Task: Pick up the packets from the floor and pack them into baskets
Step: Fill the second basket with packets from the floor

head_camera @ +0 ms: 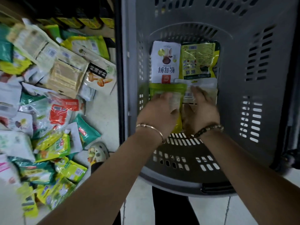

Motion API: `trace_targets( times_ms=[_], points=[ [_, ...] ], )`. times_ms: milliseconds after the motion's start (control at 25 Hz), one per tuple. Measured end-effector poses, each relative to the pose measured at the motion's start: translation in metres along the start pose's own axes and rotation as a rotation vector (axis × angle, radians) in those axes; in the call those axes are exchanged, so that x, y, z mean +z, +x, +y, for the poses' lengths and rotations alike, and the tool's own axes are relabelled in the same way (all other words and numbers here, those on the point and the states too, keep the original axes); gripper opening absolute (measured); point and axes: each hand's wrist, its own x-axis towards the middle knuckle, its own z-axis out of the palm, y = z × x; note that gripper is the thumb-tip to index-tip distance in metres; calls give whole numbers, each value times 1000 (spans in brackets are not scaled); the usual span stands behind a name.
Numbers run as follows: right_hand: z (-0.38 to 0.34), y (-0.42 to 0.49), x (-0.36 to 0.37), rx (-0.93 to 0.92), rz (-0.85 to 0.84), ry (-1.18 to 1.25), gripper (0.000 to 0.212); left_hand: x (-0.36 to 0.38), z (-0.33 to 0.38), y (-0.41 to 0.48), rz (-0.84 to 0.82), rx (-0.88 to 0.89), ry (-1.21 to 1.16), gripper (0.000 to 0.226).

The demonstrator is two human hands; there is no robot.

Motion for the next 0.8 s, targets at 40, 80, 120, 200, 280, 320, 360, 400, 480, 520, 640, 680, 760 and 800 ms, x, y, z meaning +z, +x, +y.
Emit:
trace_targets(
  times_ms=[40, 80, 120, 200, 280, 320, 360, 400, 480, 520, 640, 680, 760, 800],
  points=[
    [-10, -3, -7, -41, 53, 49, 56, -16, 1, -16, 53, 9, -46, 38],
    [-24, -7, -12, -103, 116, 103, 53, -32, -1, -32, 122, 13, -96, 36],
    [-39, -12, -17, -173, 186, 149, 49, -47, -5, -47, 193, 9, -153, 35],
    [-71, -21, -24, -309, 306, 222, 46, -70, -22, -68, 290, -44, -280, 34],
    [-108, -33, -28, -411, 356, 270, 43, -85, -48, -81, 346, -128, -411, 35],
    [-126, -39, -27, -457, 355, 273, 43, -91, -62, -86, 377, -159, -461, 37],
    [-143, -45, -26, -500, 336, 265, 42, -96, -77, -91, 410, -188, -488, 38],
    [-161, -52, -21, -548, 304, 256, 43, -101, -93, -97, 435, -226, -496, 38],
    [-194, -63, -4, -639, 235, 246, 42, -110, -125, -109, 480, -289, -506, 42],
    [-208, -66, 6, -672, 200, 233, 42, -113, -140, -115, 500, -315, -521, 44],
    [-248, -70, 40, -683, 76, 169, 45, -119, -191, -133, 547, -392, -525, 48],
    [-262, -71, 54, -667, 25, 147, 45, -120, -213, -141, 560, -421, -519, 48],
    [-286, -73, 80, -635, -76, 90, 45, -118, -252, -153, 573, -477, -516, 47],
    [-296, -75, 94, -623, -122, 49, 45, -118, -271, -158, 575, -513, -525, 48]
  ],
)
